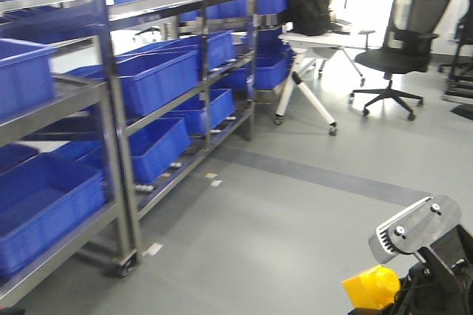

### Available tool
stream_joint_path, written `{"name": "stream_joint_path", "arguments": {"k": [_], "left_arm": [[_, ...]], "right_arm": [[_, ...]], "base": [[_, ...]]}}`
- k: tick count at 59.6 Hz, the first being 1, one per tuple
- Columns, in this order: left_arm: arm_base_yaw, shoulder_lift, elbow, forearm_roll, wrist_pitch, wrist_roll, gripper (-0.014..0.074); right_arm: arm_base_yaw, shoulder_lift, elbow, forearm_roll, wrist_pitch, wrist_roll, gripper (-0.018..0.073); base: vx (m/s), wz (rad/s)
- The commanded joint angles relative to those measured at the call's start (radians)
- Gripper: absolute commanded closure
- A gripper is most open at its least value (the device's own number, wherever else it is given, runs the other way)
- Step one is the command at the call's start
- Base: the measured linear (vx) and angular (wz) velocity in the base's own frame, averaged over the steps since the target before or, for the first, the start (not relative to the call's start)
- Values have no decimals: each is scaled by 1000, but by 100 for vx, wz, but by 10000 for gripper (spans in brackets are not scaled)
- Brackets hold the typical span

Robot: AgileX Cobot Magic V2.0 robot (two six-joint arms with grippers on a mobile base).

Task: Pick red and yellow blocks into blue bin
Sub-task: 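Drive past the crate shelves toward the blue bin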

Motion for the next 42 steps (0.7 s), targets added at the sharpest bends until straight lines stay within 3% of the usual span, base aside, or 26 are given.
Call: {"name": "stream_joint_path", "arguments": {"k": [1, 42], "left_arm": [[-5, -8, -26, -1, -66, -2, 356], [-5, -8, -26, -1, -66, -2, 356]], "right_arm": [[0, -20, -29, -4, -65, -4, 318], [0, -20, -29, -4, -65, -4, 318]], "base": [[36, -30], [36, -12]]}}
